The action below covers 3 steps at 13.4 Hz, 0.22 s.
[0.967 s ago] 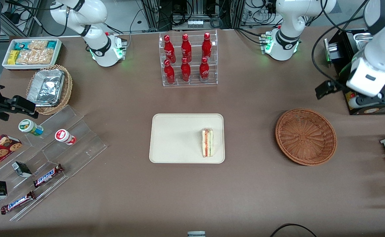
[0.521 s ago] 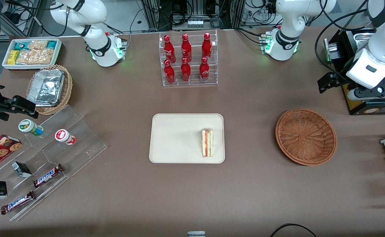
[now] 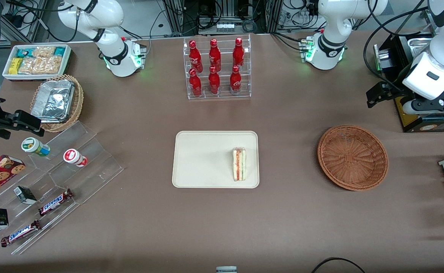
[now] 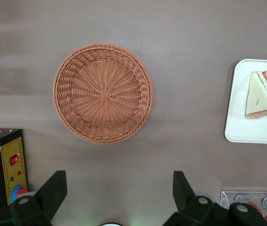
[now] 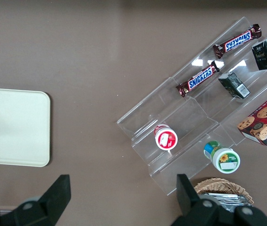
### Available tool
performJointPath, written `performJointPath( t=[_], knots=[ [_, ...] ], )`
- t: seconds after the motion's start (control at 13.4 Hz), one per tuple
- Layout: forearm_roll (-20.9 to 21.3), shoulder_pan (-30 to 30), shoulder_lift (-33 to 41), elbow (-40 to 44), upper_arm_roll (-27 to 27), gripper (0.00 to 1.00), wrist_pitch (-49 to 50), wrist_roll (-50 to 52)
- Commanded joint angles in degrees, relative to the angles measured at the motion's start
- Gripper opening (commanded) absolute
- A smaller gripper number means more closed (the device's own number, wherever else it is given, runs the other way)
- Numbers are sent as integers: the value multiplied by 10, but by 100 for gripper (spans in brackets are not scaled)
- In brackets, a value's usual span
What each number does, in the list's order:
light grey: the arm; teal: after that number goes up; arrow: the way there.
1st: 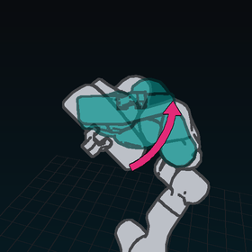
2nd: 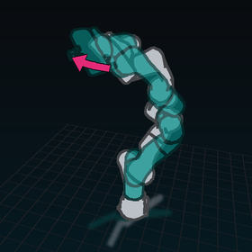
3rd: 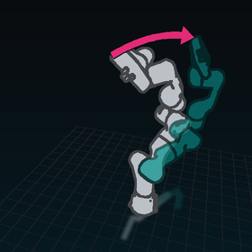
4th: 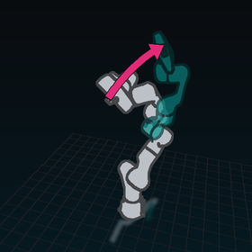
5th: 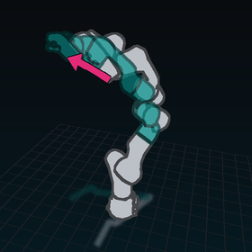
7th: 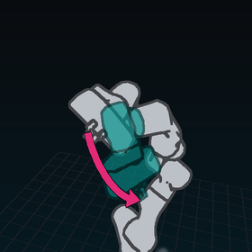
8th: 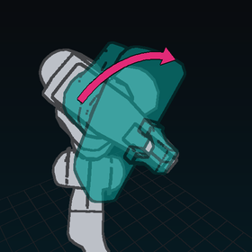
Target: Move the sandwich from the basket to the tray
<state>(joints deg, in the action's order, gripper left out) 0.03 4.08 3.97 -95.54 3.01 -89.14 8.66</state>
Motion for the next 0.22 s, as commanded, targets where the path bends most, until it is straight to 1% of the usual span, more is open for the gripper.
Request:
performJointPath(
  t=[0.0,0.15],
  knots=[
    [-6,-2,-7,15,0,100,9,-14],
    [-7,-2,-5,15,0,100,9,-13]
  ],
)
